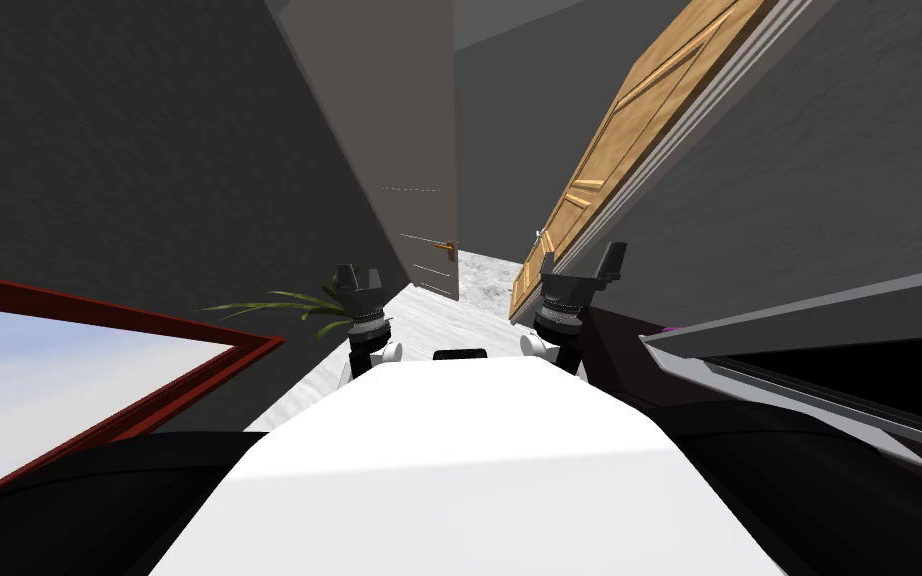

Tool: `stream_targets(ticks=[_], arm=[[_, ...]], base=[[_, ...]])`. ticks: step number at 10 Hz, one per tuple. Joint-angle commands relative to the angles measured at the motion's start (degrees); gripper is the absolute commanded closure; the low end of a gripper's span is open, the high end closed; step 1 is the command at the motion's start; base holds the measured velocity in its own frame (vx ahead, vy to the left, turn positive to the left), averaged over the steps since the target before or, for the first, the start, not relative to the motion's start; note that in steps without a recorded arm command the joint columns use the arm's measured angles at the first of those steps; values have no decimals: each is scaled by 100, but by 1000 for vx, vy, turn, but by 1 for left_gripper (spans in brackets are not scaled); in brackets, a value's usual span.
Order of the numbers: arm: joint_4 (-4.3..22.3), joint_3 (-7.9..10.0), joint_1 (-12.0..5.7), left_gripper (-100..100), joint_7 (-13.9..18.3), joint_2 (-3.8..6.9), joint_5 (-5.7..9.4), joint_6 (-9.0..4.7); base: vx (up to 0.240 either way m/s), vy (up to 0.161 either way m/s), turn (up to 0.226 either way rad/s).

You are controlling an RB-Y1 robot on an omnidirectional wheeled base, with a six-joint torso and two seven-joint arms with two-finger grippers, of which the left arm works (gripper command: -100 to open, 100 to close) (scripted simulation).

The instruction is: Push the door open

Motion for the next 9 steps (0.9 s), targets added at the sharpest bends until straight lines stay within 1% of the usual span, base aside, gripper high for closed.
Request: stream_targets(ticks=[1,4,7,8,9], arm=[[198,-16,-126,-100,10,33,21,20],[567,-47,-359,-100,28,88,60,56],[1065,-90,-691,-100,54,157,115,108],[1090,-90,-691,-100,54,157,115,108],[1297,-107,-823,-100,65,181,137,129]], base=[[45,16,-43],[62,31,-37],[78,49,-51],[65,29,-17],[51,28,-30]])
